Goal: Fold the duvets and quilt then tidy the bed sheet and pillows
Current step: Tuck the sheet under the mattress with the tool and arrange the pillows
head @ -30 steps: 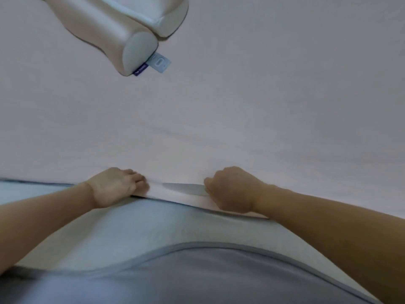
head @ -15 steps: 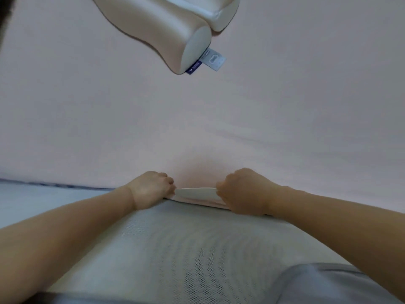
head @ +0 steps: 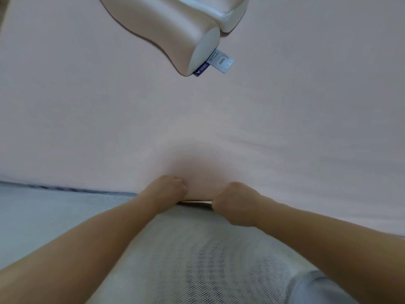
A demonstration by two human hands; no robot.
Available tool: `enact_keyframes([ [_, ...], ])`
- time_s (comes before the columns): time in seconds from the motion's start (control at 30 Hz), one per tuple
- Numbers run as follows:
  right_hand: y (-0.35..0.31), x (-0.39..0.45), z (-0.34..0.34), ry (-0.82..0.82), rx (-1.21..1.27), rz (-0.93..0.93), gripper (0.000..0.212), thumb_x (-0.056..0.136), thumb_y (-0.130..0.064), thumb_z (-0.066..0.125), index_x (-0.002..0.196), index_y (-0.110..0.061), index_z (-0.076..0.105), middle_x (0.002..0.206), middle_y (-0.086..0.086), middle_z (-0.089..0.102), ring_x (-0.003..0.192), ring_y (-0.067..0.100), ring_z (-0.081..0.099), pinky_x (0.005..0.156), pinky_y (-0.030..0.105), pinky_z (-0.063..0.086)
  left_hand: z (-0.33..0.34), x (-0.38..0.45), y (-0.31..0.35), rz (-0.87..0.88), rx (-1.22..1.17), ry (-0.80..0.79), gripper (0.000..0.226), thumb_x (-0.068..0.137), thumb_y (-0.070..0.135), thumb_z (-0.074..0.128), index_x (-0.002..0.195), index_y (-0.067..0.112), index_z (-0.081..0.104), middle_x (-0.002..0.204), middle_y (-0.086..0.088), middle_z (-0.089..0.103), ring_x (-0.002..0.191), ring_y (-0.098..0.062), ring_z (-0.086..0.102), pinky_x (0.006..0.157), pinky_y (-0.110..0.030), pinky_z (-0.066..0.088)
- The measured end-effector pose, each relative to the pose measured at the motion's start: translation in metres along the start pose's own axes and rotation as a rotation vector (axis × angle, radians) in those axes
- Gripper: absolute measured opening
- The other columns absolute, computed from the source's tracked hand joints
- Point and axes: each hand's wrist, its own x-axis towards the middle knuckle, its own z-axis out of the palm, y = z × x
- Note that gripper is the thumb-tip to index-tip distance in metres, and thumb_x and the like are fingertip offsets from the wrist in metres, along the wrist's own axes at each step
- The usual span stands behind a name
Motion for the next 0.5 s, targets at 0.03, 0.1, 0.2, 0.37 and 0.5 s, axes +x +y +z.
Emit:
enact_keyframes([
  [0.03,0.003,-0.001,0.003,0.003,-0.014,0.019,0.022,0.087,0.002,0.045,0.090,-0.012,0.062,0.099,0.009,0.067,0.091,0.030,0.063,0.072,0.033,0.046,-0.002,0.000,0.001,-0.025,-0.002,-0.007,0.023,0.092,0.003,0.046,0.103,0.010,0.065,0.113,-0.007,0.063,0.104,-0.028,0.061,0.082,-0.035,0.048],
  [0.1,0.003,-0.007,0.011,-0.006,-0.049,0.006,0.023,0.087,0.003,0.045,0.093,-0.009,0.064,0.100,0.010,0.068,0.092,0.030,0.064,0.073,0.033,0.048,-0.007,0.002,0.005,-0.042,-0.006,-0.009,0.022,0.094,0.008,0.046,0.104,0.011,0.065,0.115,-0.007,0.063,0.105,-0.029,0.061,0.079,-0.034,0.047],
  [0.2,0.001,-0.021,0.016,-0.047,-0.054,0.002,0.026,0.089,0.006,0.043,0.097,-0.006,0.064,0.103,0.012,0.066,0.095,0.031,0.063,0.071,0.033,0.044,-0.024,0.009,0.014,-0.038,0.007,0.017,0.022,0.094,0.010,0.045,0.106,0.014,0.063,0.115,-0.005,0.064,0.106,-0.028,0.061,0.078,-0.033,0.045],
  [0.37,0.018,-0.042,0.033,-0.087,-0.034,0.028,0.027,0.091,0.003,0.043,0.102,-0.008,0.065,0.106,0.010,0.067,0.099,0.031,0.062,0.078,0.035,0.049,-0.043,0.031,0.040,0.168,0.210,0.342,0.026,0.070,0.007,0.063,0.095,0.013,0.064,0.095,-0.008,0.067,0.084,-0.026,0.064,0.065,-0.031,0.048],
  [0.5,0.022,-0.040,0.065,-0.129,0.017,0.140,0.030,0.099,-0.007,0.040,0.118,-0.002,0.061,0.121,0.017,0.061,0.113,0.033,0.056,0.089,0.038,0.045,-0.047,0.058,0.076,0.063,0.135,0.477,0.068,0.079,0.014,0.051,0.143,0.001,0.036,0.149,-0.023,0.033,0.136,-0.041,0.034,0.109,-0.053,0.034],
])
